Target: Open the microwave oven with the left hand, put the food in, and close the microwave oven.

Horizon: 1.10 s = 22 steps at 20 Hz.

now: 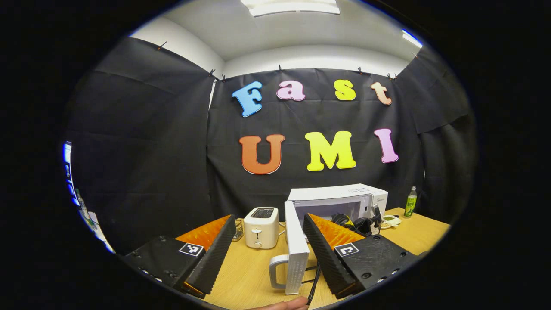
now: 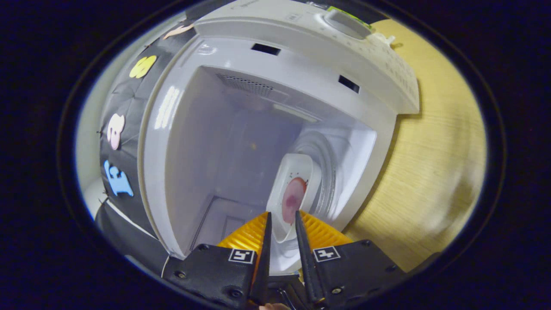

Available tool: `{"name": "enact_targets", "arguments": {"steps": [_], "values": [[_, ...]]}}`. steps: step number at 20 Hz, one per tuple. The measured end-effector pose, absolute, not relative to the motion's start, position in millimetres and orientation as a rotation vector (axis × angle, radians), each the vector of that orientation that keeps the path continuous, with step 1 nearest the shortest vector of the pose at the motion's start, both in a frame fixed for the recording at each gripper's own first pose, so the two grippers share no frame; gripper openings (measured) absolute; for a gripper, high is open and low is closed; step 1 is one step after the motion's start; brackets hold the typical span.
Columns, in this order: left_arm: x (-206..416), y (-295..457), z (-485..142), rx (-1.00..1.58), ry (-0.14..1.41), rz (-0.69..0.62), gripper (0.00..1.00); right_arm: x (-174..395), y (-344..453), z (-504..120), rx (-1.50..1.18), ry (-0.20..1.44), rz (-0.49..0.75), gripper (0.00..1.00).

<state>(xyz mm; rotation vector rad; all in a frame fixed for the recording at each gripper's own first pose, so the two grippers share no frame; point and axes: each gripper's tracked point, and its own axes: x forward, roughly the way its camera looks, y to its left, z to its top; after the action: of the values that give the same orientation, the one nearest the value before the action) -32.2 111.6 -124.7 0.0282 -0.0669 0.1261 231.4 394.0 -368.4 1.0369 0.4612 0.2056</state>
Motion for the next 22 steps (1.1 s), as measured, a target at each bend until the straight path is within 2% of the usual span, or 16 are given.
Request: {"name": "enact_targets", "arguments": {"steps": [1, 2, 3, 4, 5, 6, 7, 8, 9, 12, 13, 18, 20, 22], "values": [[-35, 112, -125, 0.020, -0.070, 0.122, 0.94, 225, 393, -363, 0.970, 0.449, 0.239, 0.49], [-38, 111, -124, 0.010, -0.071, 0.113, 0.94, 220, 393, -358, 0.907, 0.436, 0.264, 0.48], [-41, 111, -125, 0.002, -0.070, 0.106, 0.83, 216, 389, -353, 0.850, 0.415, 0.278, 0.86], [-44, 111, -126, -0.005, -0.068, 0.105, 0.83, 212, 383, -347, 0.795, 0.398, 0.283, 0.81], [-46, 114, -127, -0.009, -0.065, 0.107, 0.83, 208, 378, -346, 0.734, 0.388, 0.287, 0.98], [-49, 118, -127, -0.012, -0.063, 0.112, 0.94, 203, 372, -341, 0.679, 0.373, 0.295, 0.98], [-51, 121, -128, -0.013, -0.062, 0.117, 0.94, 199, 366, -335, 0.619, 0.346, 0.305, 0.99], [-53, 123, -130, -0.012, -0.060, 0.120, 0.94, 194, 356, -330, 0.544, 0.315, 0.304, 0.87], [-52, 127, -133, -0.010, -0.051, 0.127, 0.83, 190, 344, -324, 0.457, 0.276, 0.297, 0.99], [-55, 137, -150, -0.008, -0.013, 0.138, 0.83, 168, 319, -299, 0.289, 0.194, 0.302, 0.99], [-55, 140, -155, -0.007, -0.001, 0.138, 0.94, 160, 311, -288, 0.270, 0.177, 0.310, 0.99], [-50, 154, -179, -0.010, 0.024, 0.162, 0.94, 108, 268, -239, 0.165, 0.131, 0.362, 1.00], [-46, 159, -189, 0.001, 0.041, 0.164, 0.88, 82, 249, -224, 0.143, 0.107, 0.370, 1.00], [-40, 168, -192, 0.022, 0.039, 0.173, 0.63, 56, 227, -212, 0.116, 0.086, 0.376, 1.00]]}}
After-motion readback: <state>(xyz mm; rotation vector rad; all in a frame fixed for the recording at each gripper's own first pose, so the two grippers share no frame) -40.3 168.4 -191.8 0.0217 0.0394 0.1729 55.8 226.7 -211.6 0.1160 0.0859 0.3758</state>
